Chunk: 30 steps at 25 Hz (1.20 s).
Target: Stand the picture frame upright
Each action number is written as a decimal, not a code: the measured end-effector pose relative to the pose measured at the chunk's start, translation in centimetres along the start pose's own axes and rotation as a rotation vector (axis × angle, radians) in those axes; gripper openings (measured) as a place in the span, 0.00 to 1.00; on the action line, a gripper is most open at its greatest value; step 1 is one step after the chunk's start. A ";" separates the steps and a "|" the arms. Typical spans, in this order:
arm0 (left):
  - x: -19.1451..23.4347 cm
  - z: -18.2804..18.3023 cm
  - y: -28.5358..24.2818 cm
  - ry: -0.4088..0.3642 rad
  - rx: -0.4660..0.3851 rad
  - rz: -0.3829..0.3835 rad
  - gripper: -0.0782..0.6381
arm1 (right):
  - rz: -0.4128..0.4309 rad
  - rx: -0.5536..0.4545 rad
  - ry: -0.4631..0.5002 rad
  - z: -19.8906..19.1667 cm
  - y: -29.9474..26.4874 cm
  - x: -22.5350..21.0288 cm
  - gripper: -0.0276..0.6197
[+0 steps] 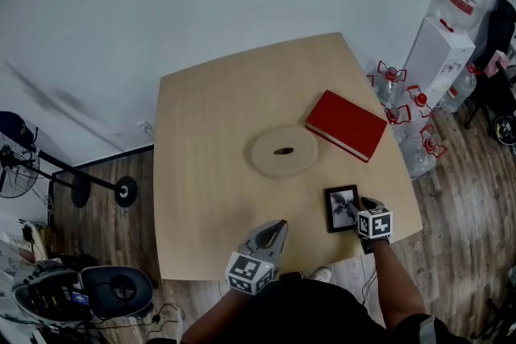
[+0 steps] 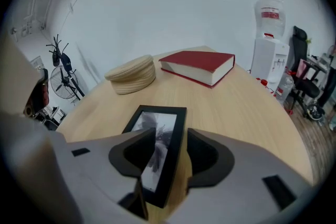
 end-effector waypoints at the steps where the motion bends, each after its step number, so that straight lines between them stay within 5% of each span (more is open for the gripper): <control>1: -0.1 0.0 0.0 0.002 0.001 0.000 0.10 | 0.001 0.007 -0.004 -0.2 -0.2 -0.1 0.29; 17: 1.0 0.7 0.4 -0.001 -0.038 0.059 0.10 | 0.010 0.053 -0.034 -0.7 -0.8 -0.3 0.30; 30: 0.5 0.5 1.6 0.004 -0.037 0.072 0.10 | -0.030 0.071 -0.095 -0.9 0.0 -0.8 0.21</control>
Point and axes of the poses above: the fingertips, and each gripper's own axes: y backward along the fingers, x to its left, z out of its top, the point moved 4 cm from there along y, backward along the fingers, and after that the axes turned 9 degrees about -x, right-handed, at the moved point
